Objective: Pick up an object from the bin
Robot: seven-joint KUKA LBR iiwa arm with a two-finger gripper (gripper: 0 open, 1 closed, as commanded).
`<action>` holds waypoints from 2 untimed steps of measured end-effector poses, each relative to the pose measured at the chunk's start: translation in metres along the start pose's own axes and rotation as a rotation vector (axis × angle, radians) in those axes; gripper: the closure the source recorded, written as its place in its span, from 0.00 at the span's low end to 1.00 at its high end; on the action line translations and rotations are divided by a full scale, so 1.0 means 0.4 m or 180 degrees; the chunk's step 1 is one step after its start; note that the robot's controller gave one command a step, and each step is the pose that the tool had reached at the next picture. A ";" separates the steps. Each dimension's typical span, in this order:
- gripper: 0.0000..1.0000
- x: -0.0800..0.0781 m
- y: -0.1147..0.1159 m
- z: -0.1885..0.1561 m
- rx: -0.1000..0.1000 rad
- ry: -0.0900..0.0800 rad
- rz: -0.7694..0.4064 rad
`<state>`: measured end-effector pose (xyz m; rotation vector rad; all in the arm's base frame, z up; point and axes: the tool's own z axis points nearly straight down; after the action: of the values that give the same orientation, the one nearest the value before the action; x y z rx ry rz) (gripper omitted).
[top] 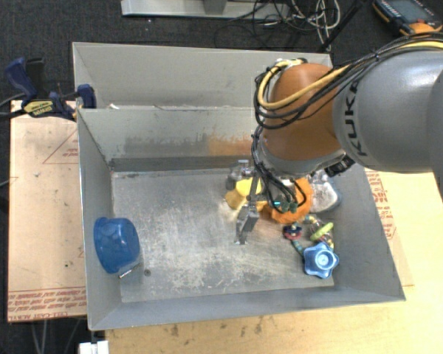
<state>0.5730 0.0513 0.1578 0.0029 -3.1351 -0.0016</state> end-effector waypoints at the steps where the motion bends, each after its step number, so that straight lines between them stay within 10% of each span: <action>1: 0.00 -0.005 -0.001 -0.010 -0.0001 -0.0023 0.0004; 2: 0.00 -0.086 -0.072 0.095 0.0000 -0.0047 -0.0356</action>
Offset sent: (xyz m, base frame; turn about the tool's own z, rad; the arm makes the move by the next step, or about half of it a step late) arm 0.0638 -0.0617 -0.0878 -0.2266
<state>0.6072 0.0224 0.1196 0.1791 -3.1450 -0.0020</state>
